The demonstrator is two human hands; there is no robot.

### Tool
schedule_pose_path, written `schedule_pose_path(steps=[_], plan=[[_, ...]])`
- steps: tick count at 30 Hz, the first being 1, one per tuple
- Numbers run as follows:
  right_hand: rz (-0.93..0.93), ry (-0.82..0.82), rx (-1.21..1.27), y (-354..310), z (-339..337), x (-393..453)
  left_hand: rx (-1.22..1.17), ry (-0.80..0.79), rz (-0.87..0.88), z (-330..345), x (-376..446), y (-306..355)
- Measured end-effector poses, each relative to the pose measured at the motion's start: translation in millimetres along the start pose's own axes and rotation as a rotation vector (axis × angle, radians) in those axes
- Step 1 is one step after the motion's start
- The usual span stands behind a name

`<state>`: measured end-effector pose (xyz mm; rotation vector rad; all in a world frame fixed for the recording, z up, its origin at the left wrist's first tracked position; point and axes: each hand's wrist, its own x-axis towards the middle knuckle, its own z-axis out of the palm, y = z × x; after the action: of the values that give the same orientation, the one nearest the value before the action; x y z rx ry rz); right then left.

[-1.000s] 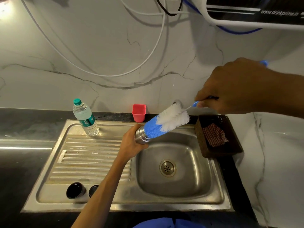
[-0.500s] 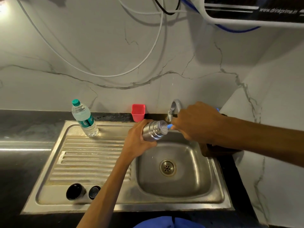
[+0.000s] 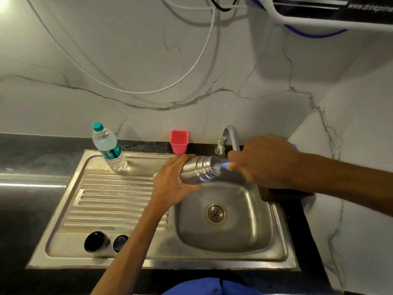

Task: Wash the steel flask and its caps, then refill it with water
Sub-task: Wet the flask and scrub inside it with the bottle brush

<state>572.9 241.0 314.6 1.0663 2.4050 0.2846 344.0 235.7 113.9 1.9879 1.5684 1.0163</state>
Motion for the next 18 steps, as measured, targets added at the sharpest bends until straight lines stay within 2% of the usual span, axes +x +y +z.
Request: schedule_pose_path(steps=[3, 7, 10, 13, 14, 16, 18], plan=[[-0.023, 0.041, -0.018, 9, -11, -12, 0.011, -0.024, -0.049, -15, -2, -23], [0.087, 0.083, 0.048, 17, -14, -2, 0.020, 0.097, -0.131, -8, -1, -25], [-0.096, 0.095, -0.041, -4, 11, 24, 0.009, 0.175, -0.106, 2, -3, -12], [-0.303, -0.017, 0.120, -14, 25, 29, 0.126, 0.069, -0.003, -2, -8, -18], [-0.319, -0.065, 0.163, -11, 24, 30, 0.135, 0.042, -0.025, -6, -11, -25], [-0.299, 0.018, 0.277, 10, 24, 31, 0.109, 0.023, -0.115, -9, -18, -40], [-0.249, -0.012, 0.391, 25, 23, 18, 0.084, 0.003, -0.160, -7, -24, -47]])
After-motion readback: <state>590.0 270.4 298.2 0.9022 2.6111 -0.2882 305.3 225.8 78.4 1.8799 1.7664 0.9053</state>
